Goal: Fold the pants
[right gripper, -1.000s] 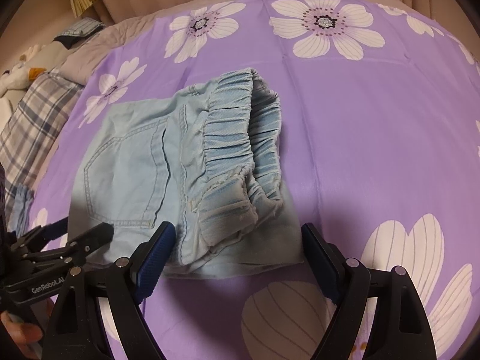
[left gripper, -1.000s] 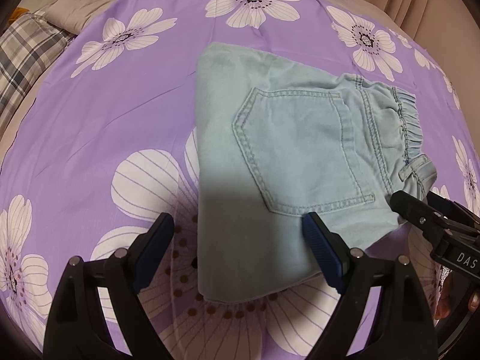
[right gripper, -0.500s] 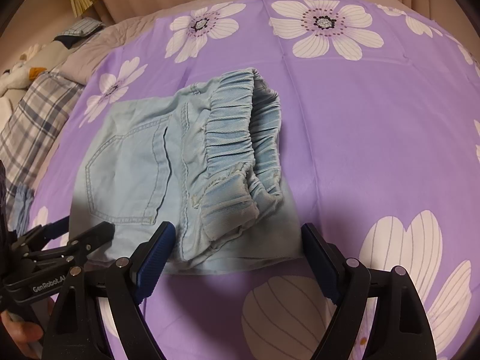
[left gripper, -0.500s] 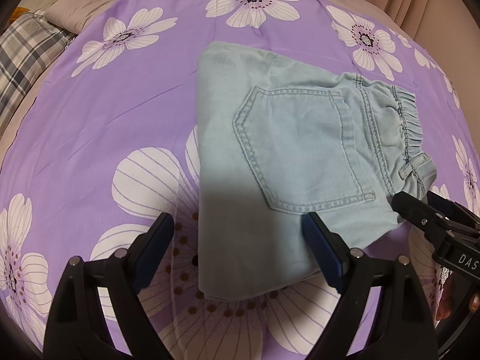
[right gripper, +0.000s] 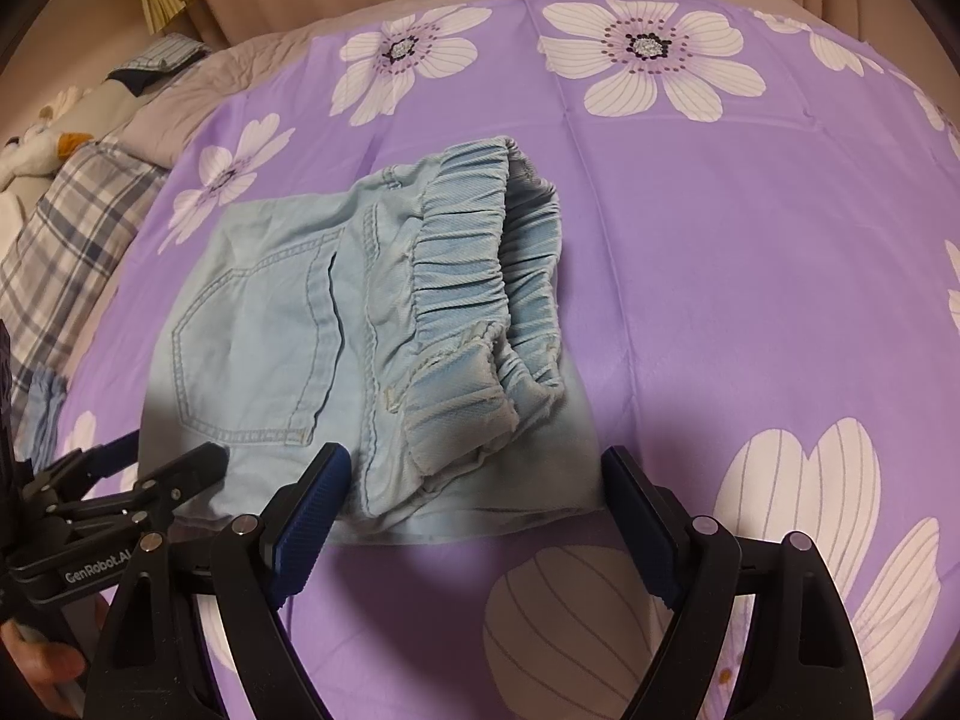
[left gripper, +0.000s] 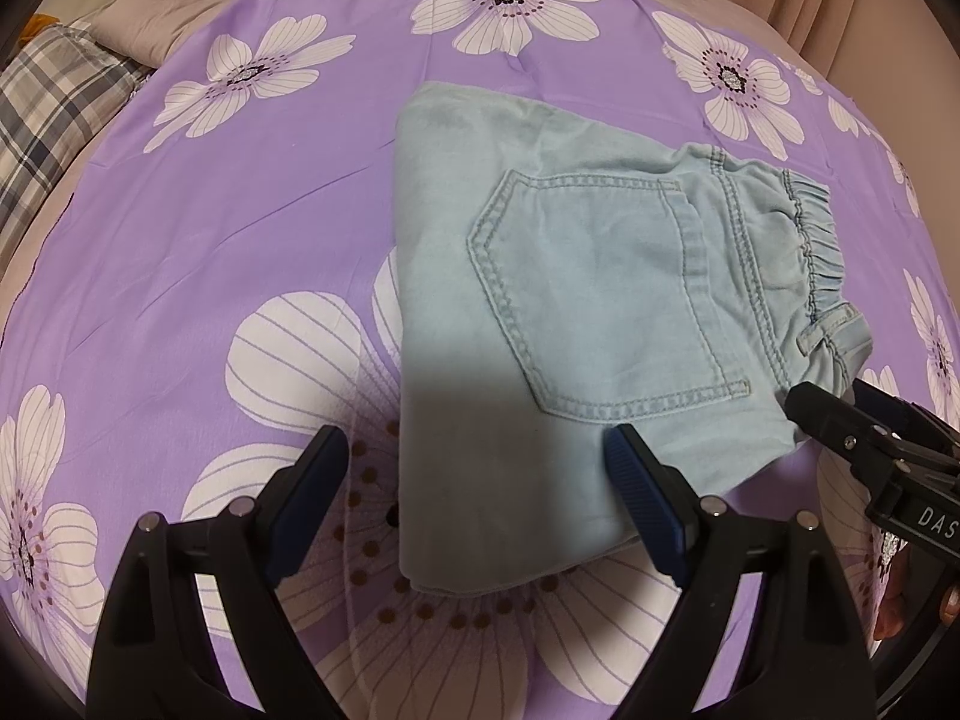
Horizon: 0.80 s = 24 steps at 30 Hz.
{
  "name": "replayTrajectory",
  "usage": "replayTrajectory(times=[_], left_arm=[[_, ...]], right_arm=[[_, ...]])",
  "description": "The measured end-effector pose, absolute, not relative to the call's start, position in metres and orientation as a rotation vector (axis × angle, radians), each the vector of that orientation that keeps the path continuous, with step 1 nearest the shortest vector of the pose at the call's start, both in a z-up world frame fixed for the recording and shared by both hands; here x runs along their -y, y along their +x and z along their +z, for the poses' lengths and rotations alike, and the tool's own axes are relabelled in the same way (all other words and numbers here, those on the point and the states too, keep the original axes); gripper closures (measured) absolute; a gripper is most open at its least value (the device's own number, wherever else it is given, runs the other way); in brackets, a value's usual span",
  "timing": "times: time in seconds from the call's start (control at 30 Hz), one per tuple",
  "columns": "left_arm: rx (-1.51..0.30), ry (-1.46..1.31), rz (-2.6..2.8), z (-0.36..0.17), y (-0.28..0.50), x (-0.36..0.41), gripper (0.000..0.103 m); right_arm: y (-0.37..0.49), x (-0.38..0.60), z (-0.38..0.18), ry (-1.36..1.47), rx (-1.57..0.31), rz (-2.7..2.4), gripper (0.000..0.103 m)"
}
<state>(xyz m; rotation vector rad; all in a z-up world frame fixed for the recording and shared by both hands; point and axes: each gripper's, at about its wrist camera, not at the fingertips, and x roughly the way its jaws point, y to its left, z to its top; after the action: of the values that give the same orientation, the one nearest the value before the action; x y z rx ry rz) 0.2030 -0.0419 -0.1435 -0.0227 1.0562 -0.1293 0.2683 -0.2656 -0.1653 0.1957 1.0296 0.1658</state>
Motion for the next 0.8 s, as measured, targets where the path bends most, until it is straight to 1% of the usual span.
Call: replayTrajectory(times=[0.8], left_arm=[[-1.057,-0.016,-0.125,-0.1416,0.1961,0.04,0.015]], right_arm=[[0.2648,0.2667,-0.1636,0.192,-1.031,0.162,0.019]])
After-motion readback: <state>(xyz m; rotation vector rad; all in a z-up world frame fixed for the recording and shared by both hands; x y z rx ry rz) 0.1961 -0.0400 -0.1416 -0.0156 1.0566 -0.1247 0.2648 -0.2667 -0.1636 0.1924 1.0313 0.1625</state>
